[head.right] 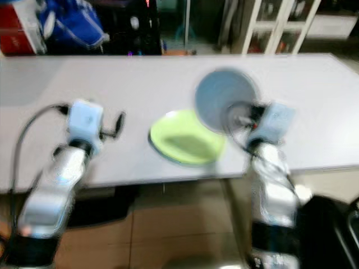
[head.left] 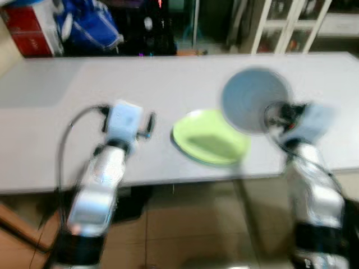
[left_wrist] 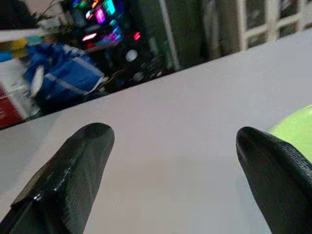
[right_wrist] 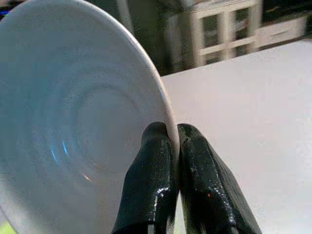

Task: Setting the table

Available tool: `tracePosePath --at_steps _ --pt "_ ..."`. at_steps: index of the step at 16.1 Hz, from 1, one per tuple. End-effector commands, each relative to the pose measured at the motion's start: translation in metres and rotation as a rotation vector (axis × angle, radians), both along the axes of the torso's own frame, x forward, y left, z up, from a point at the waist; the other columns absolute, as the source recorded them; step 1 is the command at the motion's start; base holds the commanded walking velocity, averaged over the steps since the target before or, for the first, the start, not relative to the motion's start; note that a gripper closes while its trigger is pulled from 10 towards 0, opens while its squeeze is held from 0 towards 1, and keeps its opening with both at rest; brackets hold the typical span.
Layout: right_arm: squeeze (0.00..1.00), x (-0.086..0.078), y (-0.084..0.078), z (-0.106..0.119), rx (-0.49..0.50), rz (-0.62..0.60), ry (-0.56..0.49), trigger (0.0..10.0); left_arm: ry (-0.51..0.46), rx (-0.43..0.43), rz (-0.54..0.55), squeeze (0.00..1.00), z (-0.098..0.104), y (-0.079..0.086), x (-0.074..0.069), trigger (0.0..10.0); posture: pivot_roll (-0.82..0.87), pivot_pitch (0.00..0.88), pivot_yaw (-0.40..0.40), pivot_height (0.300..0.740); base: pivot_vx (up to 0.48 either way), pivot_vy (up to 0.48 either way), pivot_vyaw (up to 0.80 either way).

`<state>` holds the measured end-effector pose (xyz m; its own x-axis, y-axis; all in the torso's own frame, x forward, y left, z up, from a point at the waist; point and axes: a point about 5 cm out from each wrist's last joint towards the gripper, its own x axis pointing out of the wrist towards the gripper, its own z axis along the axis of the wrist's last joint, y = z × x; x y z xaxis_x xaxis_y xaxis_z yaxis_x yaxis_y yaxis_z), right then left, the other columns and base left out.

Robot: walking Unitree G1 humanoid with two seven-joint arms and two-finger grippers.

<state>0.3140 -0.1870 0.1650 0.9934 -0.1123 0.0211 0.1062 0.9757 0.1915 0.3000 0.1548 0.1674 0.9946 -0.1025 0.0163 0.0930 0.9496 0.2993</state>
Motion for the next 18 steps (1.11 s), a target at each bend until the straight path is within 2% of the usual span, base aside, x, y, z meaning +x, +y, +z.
tracePosePath --at_steps 1,2,3,4,5,7,9,12,13,14,15,17,18 --pt "0.00 -0.001 -0.012 0.009 0.006 -0.025 -0.026 10.0 0.003 -0.007 -0.025 0.82 0.002 -0.005 0.000 10.0 0.04 0.000 0.000 0.740 0.000 0.000 0.00" --pt "0.00 -0.001 -0.014 0.010 0.008 -0.012 -0.016 10.0 0.006 0.008 -0.065 0.72 0.003 -0.011 0.000 10.0 0.04 0.000 0.000 0.740 0.000 0.000 0.00" --pt "0.00 0.000 -0.016 0.009 0.008 -0.006 -0.012 10.0 0.003 0.019 -0.085 0.51 0.002 -0.013 -0.001 10.0 0.04 0.000 0.001 0.740 0.000 0.000 0.00" --pt "0.00 0.000 -0.017 0.009 0.008 -0.002 -0.009 10.0 0.000 0.030 -0.102 0.50 0.001 -0.016 -0.003 10.0 0.04 0.000 0.001 0.740 0.000 0.000 0.00" --pt "0.00 -0.001 -0.021 0.007 0.024 0.002 0.000 10.0 0.008 0.065 -0.150 0.43 -0.001 -0.020 -0.009 10.0 0.04 0.000 0.001 0.740 0.000 0.000 0.00" --pt "0.00 -0.002 -0.025 0.006 0.019 0.013 0.018 10.0 0.032 0.068 -0.150 0.29 -0.004 -0.020 -0.009 10.0 0.03 0.000 -0.005 0.740 0.000 0.000 0.00" --pt "0.00 0.000 -0.028 0.006 0.017 0.011 0.025 10.0 0.032 0.051 -0.105 0.23 -0.004 -0.016 -0.008 10.0 0.04 0.000 -0.005 0.740 0.000 0.000 0.00" --pt "0.00 0.003 -0.044 0.005 0.046 -0.069 0.057 10.0 0.025 0.042 -0.133 0.10 -0.002 -0.020 -0.012 10.0 0.03 0.000 -0.009 0.740 0.000 0.000 0.00" --pt "0.00 0.003 -0.046 0.003 0.045 -0.080 0.066 10.0 0.023 0.042 -0.131 0.10 -0.002 -0.020 -0.012 10.0 0.03 0.000 -0.009 0.740 0.000 0.000 0.00" --pt "0.00 0.004 -0.052 -0.004 0.014 -0.107 0.135 10.0 0.027 0.045 -0.117 0.10 -0.004 -0.019 -0.011 10.0 0.02 0.000 -0.005 0.740 0.000 0.000 0.00" --pt "0.00 0.007 -0.065 -0.012 0.051 -0.160 0.224 10.0 0.028 0.022 -0.125 0.10 -0.004 -0.024 -0.010 10.0 0.02 0.000 -0.011 0.740 0.000 0.000 0.00" --pt "0.00 0.013 -0.073 -0.015 0.168 -0.166 0.265 10.0 0.034 -0.008 -0.183 0.10 -0.003 -0.031 -0.012 10.0 0.02 0.000 -0.005 0.740 0.000 0.000 0.00" --pt "0.00 0.022 -0.079 -0.017 0.318 -0.147 0.301 10.0 0.056 -0.063 -0.350 0.13 -0.002 -0.046 -0.022 10.0 0.01 0.000 -0.007 0.740 0.000 0.000 0.00"
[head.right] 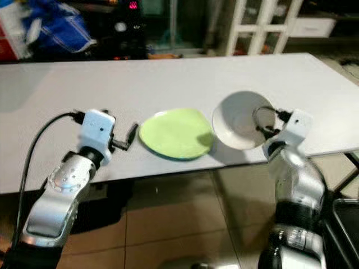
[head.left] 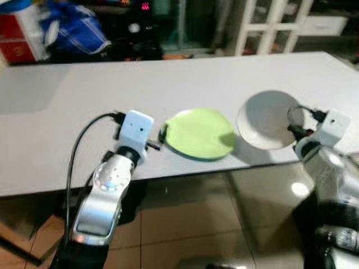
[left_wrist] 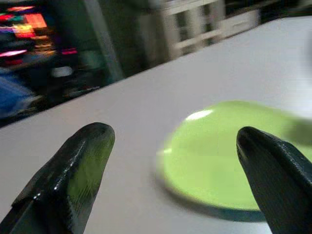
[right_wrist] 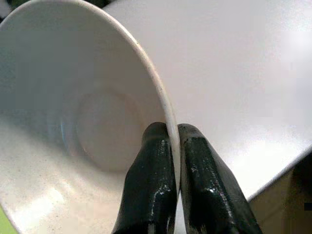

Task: Setting the table

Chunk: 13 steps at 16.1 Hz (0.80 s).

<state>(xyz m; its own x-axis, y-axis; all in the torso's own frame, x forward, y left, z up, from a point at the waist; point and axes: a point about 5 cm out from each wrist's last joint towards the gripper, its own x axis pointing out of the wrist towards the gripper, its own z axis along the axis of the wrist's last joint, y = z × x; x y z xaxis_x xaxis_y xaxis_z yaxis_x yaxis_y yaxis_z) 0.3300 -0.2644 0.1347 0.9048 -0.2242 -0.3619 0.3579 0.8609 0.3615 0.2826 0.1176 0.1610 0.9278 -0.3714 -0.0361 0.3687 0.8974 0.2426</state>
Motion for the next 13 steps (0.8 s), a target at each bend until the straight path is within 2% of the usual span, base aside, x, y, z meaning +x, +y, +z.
tracePosePath --at_steps 1,4,6,7,8,10,11,12,13 --pt "0.00 0.011 -0.006 0.014 0.136 -0.004 -0.046 10.0 0.022 -0.040 -0.182 0.13 0.005 -0.017 -0.011 10.0 0.02 0.000 -0.010 0.740 0.000 0.000 0.00" --pt "0.00 0.016 -0.007 0.016 0.238 0.001 -0.042 10.0 0.037 -0.035 -0.239 0.12 0.004 -0.021 -0.017 10.0 0.01 0.000 -0.006 0.740 0.000 0.000 0.00" --pt "0.00 0.019 -0.004 0.019 0.239 0.025 -0.042 10.0 0.026 -0.002 -0.165 0.11 0.001 -0.018 -0.013 10.0 0.01 0.000 -0.006 0.740 0.000 0.000 0.00" --pt "0.00 0.020 0.000 0.025 0.205 0.078 -0.068 10.0 0.000 -0.007 -0.069 0.09 0.002 -0.012 -0.006 10.0 0.01 0.000 -0.006 0.740 0.000 0.000 0.00" --pt "0.00 0.017 0.011 0.037 0.017 0.162 -0.132 10.0 -0.023 -0.044 0.095 0.08 0.004 0.002 0.003 10.0 0.01 0.000 -0.006 0.740 0.000 0.000 0.00" --pt "0.00 0.008 0.021 0.042 -0.105 0.179 -0.196 10.0 -0.020 -0.026 0.144 0.06 0.003 0.009 0.005 10.0 0.00 0.000 0.002 0.740 0.000 0.000 0.00" --pt "0.00 -0.005 0.031 0.039 -0.203 0.184 -0.228 10.0 -0.030 -0.005 0.172 0.07 0.003 0.013 0.006 10.0 0.00 0.000 0.005 0.740 0.000 0.000 0.00" --pt "0.00 -0.008 0.032 0.039 -0.215 0.187 -0.230 10.0 -0.034 0.002 0.175 0.07 0.004 0.014 0.007 10.0 0.00 0.000 0.005 0.740 0.000 0.000 0.00" --pt "0.00 -0.017 0.036 0.034 -0.158 0.159 -0.229 10.0 -0.043 -0.001 0.191 0.09 0.006 0.015 0.009 10.0 0.00 0.000 0.016 0.740 0.000 -0.266 0.00"
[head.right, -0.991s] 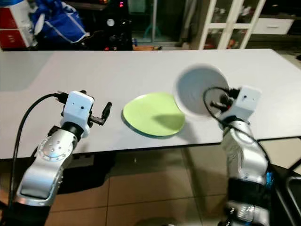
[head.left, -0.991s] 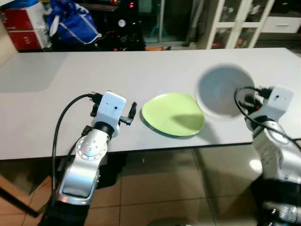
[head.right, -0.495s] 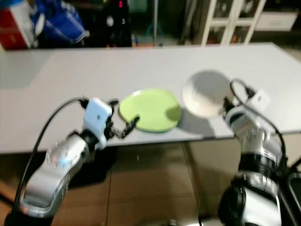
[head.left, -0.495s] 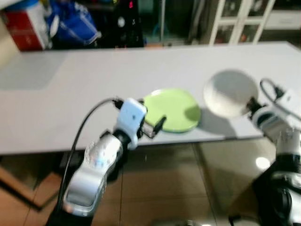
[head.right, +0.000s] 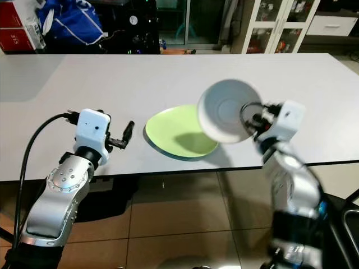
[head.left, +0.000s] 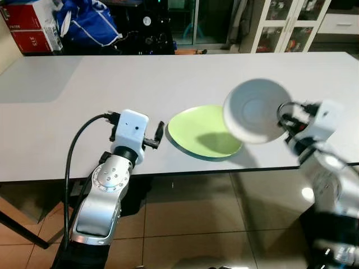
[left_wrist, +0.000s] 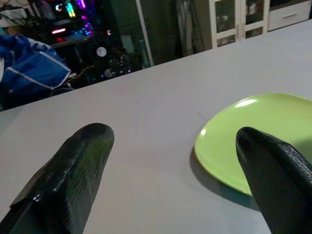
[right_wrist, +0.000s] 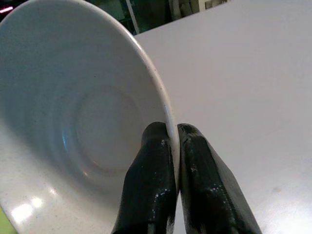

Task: Setting the table

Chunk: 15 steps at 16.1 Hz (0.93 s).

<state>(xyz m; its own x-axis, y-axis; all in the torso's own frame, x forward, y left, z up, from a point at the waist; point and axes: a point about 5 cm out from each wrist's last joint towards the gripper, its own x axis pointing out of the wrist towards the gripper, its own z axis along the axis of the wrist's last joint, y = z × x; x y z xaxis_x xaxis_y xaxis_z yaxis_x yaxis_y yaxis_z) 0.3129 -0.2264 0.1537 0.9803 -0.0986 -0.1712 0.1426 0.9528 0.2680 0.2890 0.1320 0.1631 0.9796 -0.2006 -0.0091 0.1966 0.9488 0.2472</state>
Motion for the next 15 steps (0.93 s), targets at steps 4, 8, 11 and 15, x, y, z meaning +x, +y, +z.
tracePosePath --at_steps 4,8,11,15 --pt "0.00 -0.019 0.020 0.002 -0.050 0.034 -0.014 10.0 -0.030 0.011 0.022 0.09 0.005 0.000 0.006 10.0 -0.01 0.000 0.017 0.740 0.000 -0.451 0.00" --pt "0.00 -0.023 0.025 0.002 -0.031 0.017 -0.019 10.0 -0.033 0.017 0.026 0.08 0.004 0.001 0.003 10.0 0.00 0.000 0.009 0.740 0.000 -0.480 0.00" --pt "0.00 -0.023 0.025 0.004 -0.030 0.014 -0.022 10.0 0.005 -0.012 0.028 0.07 0.002 0.001 0.004 10.0 0.00 0.000 0.009 0.740 0.000 -0.001 0.00" --pt "0.00 -0.022 0.029 0.003 -0.017 0.034 -0.012 10.0 -0.008 -0.015 0.047 0.06 0.004 0.005 0.005 10.0 0.01 0.000 0.010 0.740 0.000 0.238 0.00"
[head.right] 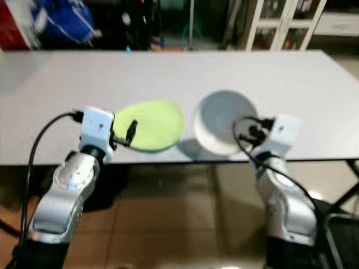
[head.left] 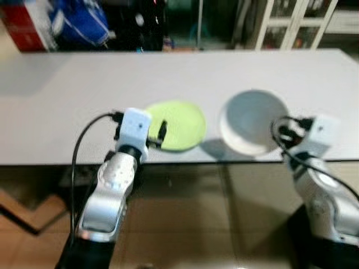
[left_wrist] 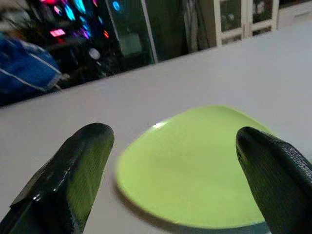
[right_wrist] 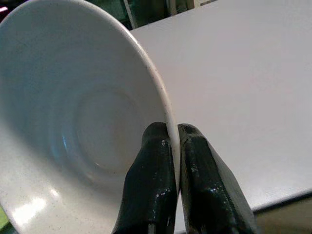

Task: Setting the table

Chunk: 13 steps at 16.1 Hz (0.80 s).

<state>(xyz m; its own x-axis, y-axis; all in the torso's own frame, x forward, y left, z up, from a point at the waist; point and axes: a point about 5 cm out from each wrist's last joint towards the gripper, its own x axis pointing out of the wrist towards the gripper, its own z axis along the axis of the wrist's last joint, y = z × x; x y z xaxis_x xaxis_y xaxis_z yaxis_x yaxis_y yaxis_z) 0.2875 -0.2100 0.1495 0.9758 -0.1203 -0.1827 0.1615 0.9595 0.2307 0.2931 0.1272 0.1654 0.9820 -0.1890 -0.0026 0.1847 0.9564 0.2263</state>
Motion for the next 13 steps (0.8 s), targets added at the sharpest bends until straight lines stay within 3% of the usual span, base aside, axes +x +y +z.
tracePosePath --at_steps 1,5,13 --pt "0.00 0.0035 0.0141 0.0068 0.024 0.057 -0.025 10.0 -0.018 0.005 0.035 0.06 0.0035 0.0105 0.0006 10.0 0.01 0.000 0.010 0.740 0.000 0.000 0.00" --pt "0.00 0.0065 0.0186 0.0044 0.025 0.069 -0.009 10.0 -0.030 0.013 -0.001 0.11 0.0056 0.0117 -0.0012 10.0 0.01 0.000 0.007 0.740 0.000 0.000 0.00" --pt "0.00 0.0080 0.0191 0.0046 0.026 0.065 -0.012 10.0 -0.030 0.029 -0.040 0.10 0.0047 0.0075 -0.0020 10.0 0.01 0.000 0.012 0.740 0.345 0.000 0.00"
